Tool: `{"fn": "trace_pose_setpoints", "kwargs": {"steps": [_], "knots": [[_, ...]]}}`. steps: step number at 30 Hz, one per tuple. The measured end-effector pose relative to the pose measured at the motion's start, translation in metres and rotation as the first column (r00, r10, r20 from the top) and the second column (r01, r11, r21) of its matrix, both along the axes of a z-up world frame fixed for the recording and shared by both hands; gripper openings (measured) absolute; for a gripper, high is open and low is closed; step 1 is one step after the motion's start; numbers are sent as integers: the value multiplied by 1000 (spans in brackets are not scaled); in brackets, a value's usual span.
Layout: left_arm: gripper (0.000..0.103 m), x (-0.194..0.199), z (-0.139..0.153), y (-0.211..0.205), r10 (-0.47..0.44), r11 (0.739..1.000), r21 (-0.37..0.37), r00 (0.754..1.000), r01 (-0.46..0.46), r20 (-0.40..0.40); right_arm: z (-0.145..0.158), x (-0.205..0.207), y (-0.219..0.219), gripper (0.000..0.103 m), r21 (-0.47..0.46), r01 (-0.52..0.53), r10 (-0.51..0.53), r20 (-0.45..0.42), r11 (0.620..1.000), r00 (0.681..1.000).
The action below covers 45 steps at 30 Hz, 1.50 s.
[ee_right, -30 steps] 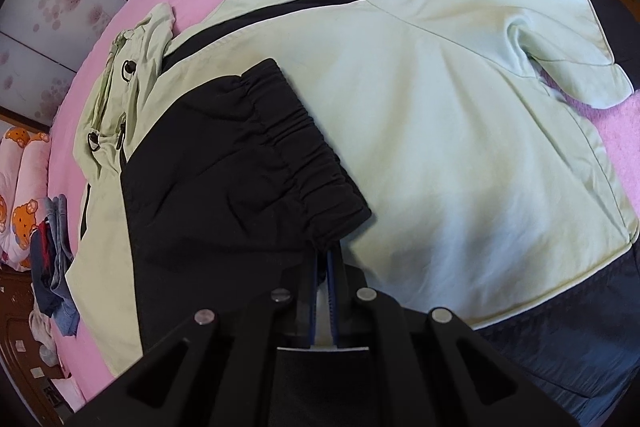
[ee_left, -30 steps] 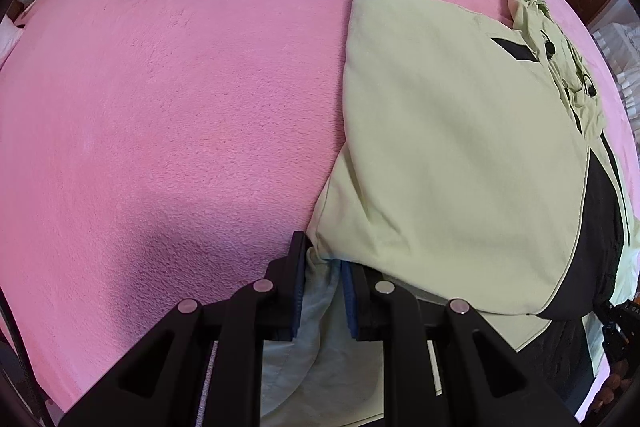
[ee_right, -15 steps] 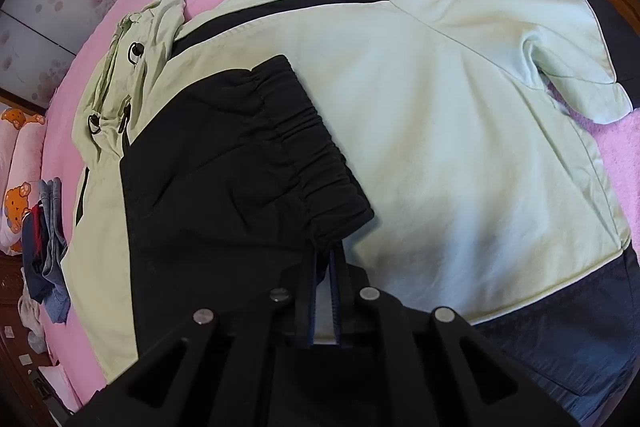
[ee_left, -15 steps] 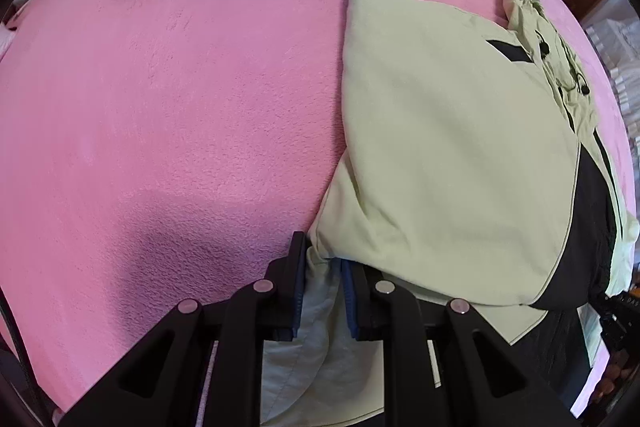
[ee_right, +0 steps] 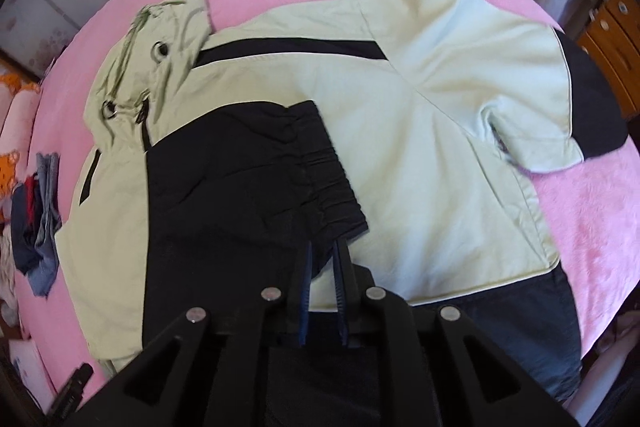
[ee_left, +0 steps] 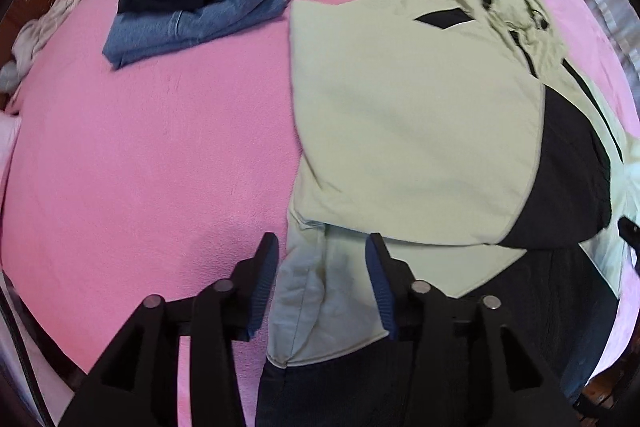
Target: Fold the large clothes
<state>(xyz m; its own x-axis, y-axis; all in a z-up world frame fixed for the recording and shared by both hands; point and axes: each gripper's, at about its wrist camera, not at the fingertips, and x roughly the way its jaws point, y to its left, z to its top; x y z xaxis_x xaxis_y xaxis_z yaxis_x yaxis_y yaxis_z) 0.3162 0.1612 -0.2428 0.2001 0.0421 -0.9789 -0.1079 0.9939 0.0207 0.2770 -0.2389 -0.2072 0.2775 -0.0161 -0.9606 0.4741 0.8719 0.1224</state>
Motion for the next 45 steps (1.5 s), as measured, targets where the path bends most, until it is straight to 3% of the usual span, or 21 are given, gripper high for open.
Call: {"fn": "trace_pose_setpoints", "kwargs": {"steps": [4, 10, 13, 15, 19, 23, 28, 32, 37, 41, 45], "knots": [[44, -4, 21, -17, -56, 995, -77, 998, 58, 30, 15, -6, 16, 16, 21, -87, 86, 39, 996, 996], [44, 0, 22, -63, -146, 966, -209, 987, 156, 60, 17, -13, 54, 16, 158, -244, 229, 106, 957, 967], [29, 5, 13, -78, -184, 950, -247, 981, 192, 55, 9, -14, 73, 15, 186, -320, 298, 137, 929, 945], [12, 9, 6, -85, -201, 940, -275, 979, 204, 40, 0, -13, 83, 5, 208, -352, 325, 152, 913, 933], [6, 20, -14, -85, -207, 924, -325, 978, 202, 20, -21, -3, 101, 0, 261, -383, 345, 179, 886, 921], [6, 32, -37, -79, -179, 928, -334, 984, 166, -10, -42, 9, 118, 0, 289, -390, 345, 198, 874, 918], [6, 40, -57, -63, -128, 944, -309, 991, 115, -23, -65, 18, 118, 0, 286, -342, 308, 160, 895, 938], [6, 44, -63, -44, -96, 958, -272, 995, 88, -17, -67, 21, 97, 0, 255, -288, 258, 146, 923, 955], [6, 45, -62, -7, -42, 976, -215, 999, 40, -6, -64, 21, 59, 0, 117, -203, 192, 102, 972, 976], [6, 46, -64, 22, 15, 972, -232, 1000, -18, -14, -63, 18, 25, 0, 67, -125, 119, 96, 990, 988], [6, 47, -65, 37, 21, 967, -253, 1000, -21, -6, -68, 24, 14, 0, 74, -119, 111, 103, 990, 988]]}}
